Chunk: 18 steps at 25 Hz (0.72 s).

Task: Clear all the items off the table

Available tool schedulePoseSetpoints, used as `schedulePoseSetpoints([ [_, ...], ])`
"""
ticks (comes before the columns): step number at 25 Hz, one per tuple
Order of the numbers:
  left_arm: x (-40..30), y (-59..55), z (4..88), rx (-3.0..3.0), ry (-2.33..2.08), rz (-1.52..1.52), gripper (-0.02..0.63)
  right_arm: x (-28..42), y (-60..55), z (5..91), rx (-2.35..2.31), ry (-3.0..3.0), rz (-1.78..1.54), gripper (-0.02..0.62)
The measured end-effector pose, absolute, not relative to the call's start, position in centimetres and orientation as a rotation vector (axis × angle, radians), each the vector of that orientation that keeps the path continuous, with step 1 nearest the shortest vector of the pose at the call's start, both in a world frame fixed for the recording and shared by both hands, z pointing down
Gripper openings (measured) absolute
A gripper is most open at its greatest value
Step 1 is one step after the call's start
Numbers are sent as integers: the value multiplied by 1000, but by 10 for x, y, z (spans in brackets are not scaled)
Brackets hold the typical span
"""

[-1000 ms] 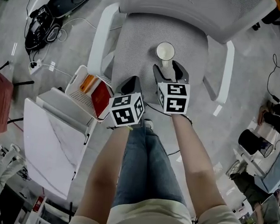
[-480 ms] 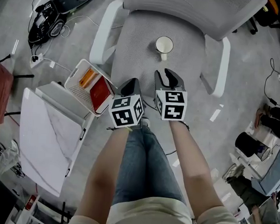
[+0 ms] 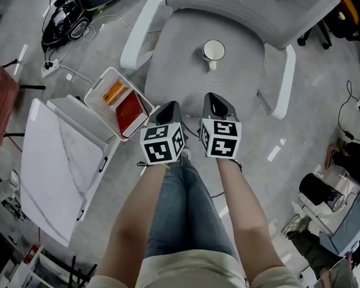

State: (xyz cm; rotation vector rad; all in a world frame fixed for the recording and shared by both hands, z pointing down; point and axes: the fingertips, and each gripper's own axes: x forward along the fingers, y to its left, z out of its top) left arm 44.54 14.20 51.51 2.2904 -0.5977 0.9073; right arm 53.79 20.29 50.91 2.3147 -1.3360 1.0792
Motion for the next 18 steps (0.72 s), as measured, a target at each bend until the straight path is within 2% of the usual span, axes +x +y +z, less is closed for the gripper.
schedulePoseSetpoints([
  [18, 385, 152, 509, 2258, -681, 864, 8, 464, 204, 502, 2251, -1477, 1097, -3],
])
